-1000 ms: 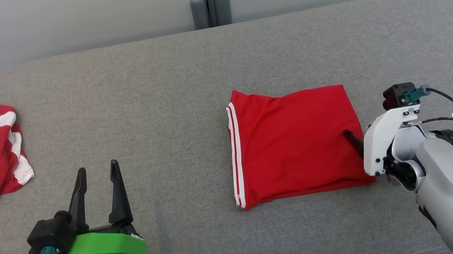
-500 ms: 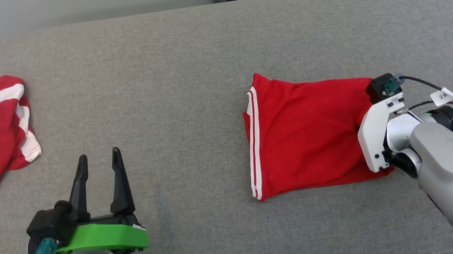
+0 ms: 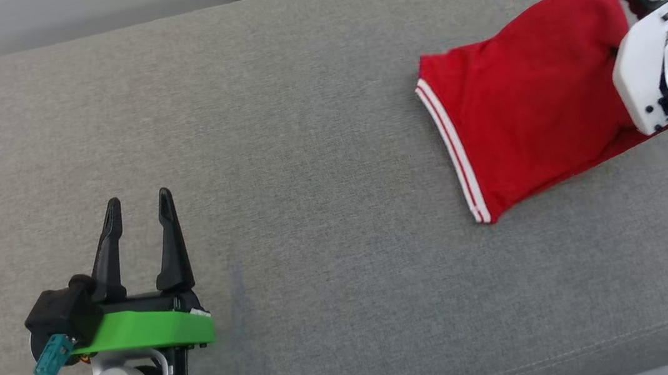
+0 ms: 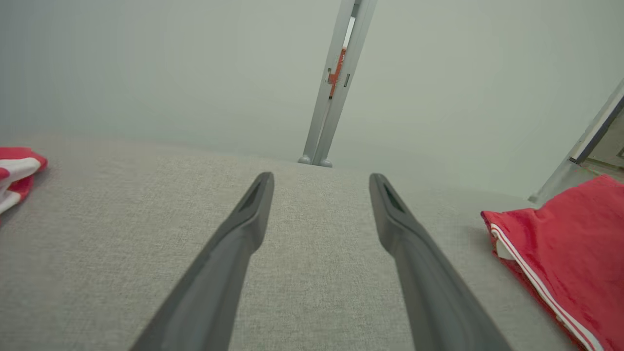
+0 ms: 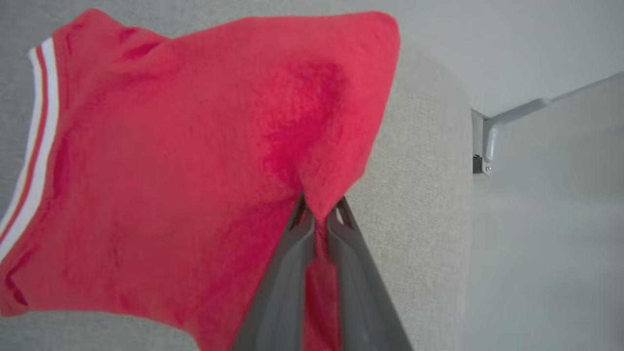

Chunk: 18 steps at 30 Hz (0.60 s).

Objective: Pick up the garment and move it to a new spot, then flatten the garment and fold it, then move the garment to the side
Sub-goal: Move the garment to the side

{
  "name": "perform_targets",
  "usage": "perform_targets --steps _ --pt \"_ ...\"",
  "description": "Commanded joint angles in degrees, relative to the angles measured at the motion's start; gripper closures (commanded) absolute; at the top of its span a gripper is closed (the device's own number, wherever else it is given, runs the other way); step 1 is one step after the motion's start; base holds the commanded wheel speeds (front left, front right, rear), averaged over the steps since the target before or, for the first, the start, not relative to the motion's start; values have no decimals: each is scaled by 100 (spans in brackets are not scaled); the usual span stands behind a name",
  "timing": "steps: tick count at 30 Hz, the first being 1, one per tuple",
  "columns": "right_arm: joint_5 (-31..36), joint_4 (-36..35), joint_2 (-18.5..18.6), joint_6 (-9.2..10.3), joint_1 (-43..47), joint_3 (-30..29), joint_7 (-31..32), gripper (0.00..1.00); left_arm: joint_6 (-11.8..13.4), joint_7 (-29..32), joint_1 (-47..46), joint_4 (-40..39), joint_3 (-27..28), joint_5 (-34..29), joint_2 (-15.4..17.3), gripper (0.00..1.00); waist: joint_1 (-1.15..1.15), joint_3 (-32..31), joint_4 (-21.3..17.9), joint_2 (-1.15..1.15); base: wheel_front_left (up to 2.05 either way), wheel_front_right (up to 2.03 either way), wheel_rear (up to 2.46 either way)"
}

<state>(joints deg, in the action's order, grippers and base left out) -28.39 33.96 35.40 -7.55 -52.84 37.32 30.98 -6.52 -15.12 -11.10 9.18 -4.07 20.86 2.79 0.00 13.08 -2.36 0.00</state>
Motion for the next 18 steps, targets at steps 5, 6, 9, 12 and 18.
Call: perform_targets --steps 5,6,9,12,18 --pt "143 -168 499 13 -152 -271 -90 100 -49 1 -273 -144 -2 -192 23 0 0 515 -451 0 0 0 0" --pt "184 -173 620 14 -160 -346 -145 100 -48 1 -326 -196 -9 -212 25 0 0 600 -467 0 0 0 0" --pt "327 -140 862 13 -130 -547 -280 100 -60 1 -424 -307 -5 -253 25 0 0 804 -472 0 0 0 0" --pt "442 -78 1111 13 -85 -852 -479 100 -83 1 -536 -437 -29 -387 24 0 0 1031 -440 0 0 0 0" --pt "801 178 1411 13 91 -1462 -755 100 -101 1 -760 -568 -120 -601 25 0 0 1440 -266 0 0 0 0"
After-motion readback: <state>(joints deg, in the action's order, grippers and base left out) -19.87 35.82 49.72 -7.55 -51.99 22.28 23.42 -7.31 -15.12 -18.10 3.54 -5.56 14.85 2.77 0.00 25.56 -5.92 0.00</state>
